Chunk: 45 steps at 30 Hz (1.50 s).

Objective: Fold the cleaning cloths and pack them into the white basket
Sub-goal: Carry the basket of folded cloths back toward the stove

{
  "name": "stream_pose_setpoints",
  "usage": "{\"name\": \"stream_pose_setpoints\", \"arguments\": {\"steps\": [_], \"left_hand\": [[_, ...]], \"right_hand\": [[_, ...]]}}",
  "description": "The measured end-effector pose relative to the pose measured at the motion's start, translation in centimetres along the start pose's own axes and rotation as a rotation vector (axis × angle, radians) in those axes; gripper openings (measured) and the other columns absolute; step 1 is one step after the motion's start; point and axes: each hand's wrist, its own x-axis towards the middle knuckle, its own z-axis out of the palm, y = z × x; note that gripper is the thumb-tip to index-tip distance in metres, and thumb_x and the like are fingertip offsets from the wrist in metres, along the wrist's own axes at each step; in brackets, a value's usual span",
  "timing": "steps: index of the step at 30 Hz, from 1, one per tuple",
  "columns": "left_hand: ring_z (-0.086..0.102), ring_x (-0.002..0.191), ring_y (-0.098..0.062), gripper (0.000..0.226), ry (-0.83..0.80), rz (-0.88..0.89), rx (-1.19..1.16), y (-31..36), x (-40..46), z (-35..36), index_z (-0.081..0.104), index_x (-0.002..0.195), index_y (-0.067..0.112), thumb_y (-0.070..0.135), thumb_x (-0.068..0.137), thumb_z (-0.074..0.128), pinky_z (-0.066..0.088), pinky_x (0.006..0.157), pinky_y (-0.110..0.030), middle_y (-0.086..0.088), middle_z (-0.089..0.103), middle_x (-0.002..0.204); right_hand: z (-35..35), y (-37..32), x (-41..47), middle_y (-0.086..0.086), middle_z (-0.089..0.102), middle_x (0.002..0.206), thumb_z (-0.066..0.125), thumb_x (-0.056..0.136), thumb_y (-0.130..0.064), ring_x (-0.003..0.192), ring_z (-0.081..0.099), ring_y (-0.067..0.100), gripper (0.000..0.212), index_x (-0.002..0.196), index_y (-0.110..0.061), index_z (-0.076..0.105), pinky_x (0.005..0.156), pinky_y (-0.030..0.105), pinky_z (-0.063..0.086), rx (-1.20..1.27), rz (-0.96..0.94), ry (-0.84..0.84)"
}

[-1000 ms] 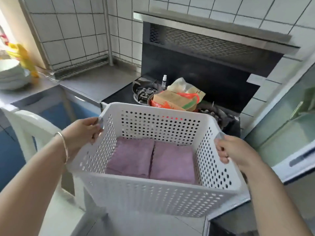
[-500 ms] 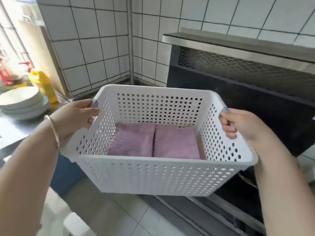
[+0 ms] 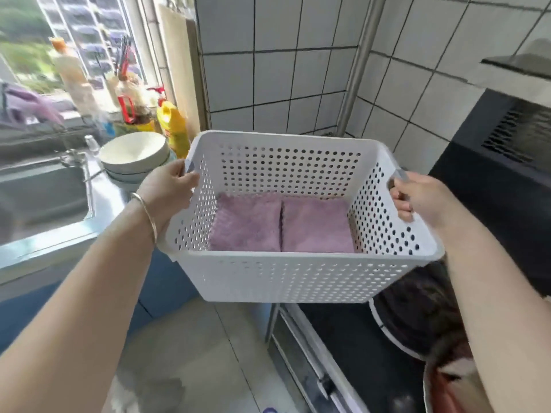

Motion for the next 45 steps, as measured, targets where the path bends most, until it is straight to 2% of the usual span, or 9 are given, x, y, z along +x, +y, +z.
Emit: {"name": "stream_pose_setpoints", "arguments": {"steps": [6, 11, 22, 28, 31, 34, 39, 41, 45], "left_hand": [[0.045, 0.054, -0.019, 0.02, 0.158, -0.133, 0.015, -2.2, 8.7, 4.3, 0.061, 0.1, 0.011, 0.014, 0.093, 0.042, 0.041, 0.056, -0.028, -0.004, 0.053, 0.067], [0.06, 0.084, -0.031, 0.029, 0.202, -0.201, 0.198, -4.2, 13.2, 8.2, 0.059, 0.114, 0.02, 0.019, 0.094, 0.039, 0.051, 0.08, -0.039, -0.011, 0.067, 0.1], [0.06, 0.091, -0.032, 0.031, 0.269, -0.315, 0.106, -6.4, 16.7, 13.2, 0.056, 0.119, 0.02, 0.018, 0.093, 0.039, 0.046, 0.076, -0.036, -0.009, 0.066, 0.101], [0.061, 0.093, -0.029, 0.039, 0.295, -0.387, -0.022, -6.2, 17.3, 14.4, 0.044, 0.131, 0.025, 0.022, 0.093, 0.04, 0.049, 0.08, -0.038, -0.006, 0.064, 0.104], [0.062, 0.095, -0.028, 0.041, 0.325, -0.413, -0.101, -5.7, 17.5, 15.3, 0.043, 0.132, 0.026, 0.024, 0.091, 0.043, 0.05, 0.083, -0.038, -0.007, 0.065, 0.109], [0.057, 0.085, -0.023, 0.04, 0.355, -0.422, -0.17, -4.9, 17.5, 16.6, 0.043, 0.132, 0.024, 0.021, 0.092, 0.042, 0.042, 0.073, -0.031, -0.004, 0.061, 0.1], [0.051, 0.083, -0.022, 0.04, 0.388, -0.445, -0.217, -3.4, 17.7, 19.2, 0.04, 0.133, 0.021, 0.018, 0.093, 0.038, 0.039, 0.066, -0.027, -0.008, 0.056, 0.103], [0.053, 0.089, -0.024, 0.039, 0.384, -0.459, -0.222, -3.1, 18.1, 20.0, 0.042, 0.13, 0.022, 0.018, 0.092, 0.038, 0.041, 0.076, -0.029, -0.01, 0.058, 0.117], [0.049, 0.09, -0.022, 0.037, 0.389, -0.453, -0.255, -2.1, 18.8, 21.4, 0.044, 0.128, 0.02, 0.016, 0.092, 0.039, 0.038, 0.08, -0.028, -0.009, 0.058, 0.122]], "right_hand": [[3.0, -0.3, 14.8, 0.0, 0.037, 0.063, 0.035, 0.1, -0.014, 0.034, 0.032, 0.003, 0.013, 0.101, -0.012, 0.048, 0.031, 0.015, 0.027, -0.096, 0.032, -0.103], [4.1, 2.5, 23.2, -0.001, 0.037, 0.061, 0.035, 0.099, -0.012, 0.039, 0.031, 0.006, 0.023, 0.114, -0.015, 0.053, 0.035, 0.017, 0.028, -0.106, 0.096, -0.193], [4.7, 6.1, 32.8, 0.0, 0.038, 0.061, 0.037, 0.099, -0.012, 0.043, 0.028, 0.011, 0.027, 0.119, 0.0, 0.048, 0.036, 0.021, 0.026, -0.113, 0.183, -0.274], [4.6, 6.0, 34.2, 0.003, 0.044, 0.067, 0.041, 0.099, -0.018, 0.05, 0.035, 0.014, 0.027, 0.12, -0.011, 0.056, 0.041, 0.023, 0.035, -0.221, 0.127, -0.21], [4.5, 5.1, 33.8, 0.01, 0.059, 0.097, 0.043, 0.097, -0.027, 0.077, 0.057, 0.024, 0.035, 0.129, -0.016, 0.052, 0.066, 0.031, 0.049, -0.592, -0.007, -0.035], [4.2, 4.2, 32.1, 0.013, 0.045, 0.128, 0.046, 0.093, -0.029, 0.116, 0.043, 0.034, 0.042, 0.133, -0.018, 0.046, 0.095, 0.04, 0.04, -0.97, -0.196, 0.056], [4.9, 5.1, 25.6, 0.006, 0.054, 0.122, 0.045, 0.095, -0.024, 0.117, 0.036, 0.022, 0.033, 0.124, -0.015, 0.057, 0.098, 0.029, 0.029, -1.022, -0.483, -0.133], [5.0, 6.5, 23.6, 0.002, 0.057, 0.112, 0.044, 0.095, -0.028, 0.111, 0.038, 0.017, 0.032, 0.118, -0.014, 0.062, 0.093, 0.026, 0.029, -0.992, -0.508, -0.183], [4.6, 8.3, 21.8, -0.002, 0.061, 0.108, 0.023, 0.086, -0.053, 0.108, 0.044, 0.017, 0.061, 0.112, -0.016, 0.065, 0.092, 0.027, 0.031, -1.002, -0.521, -0.188]]}}
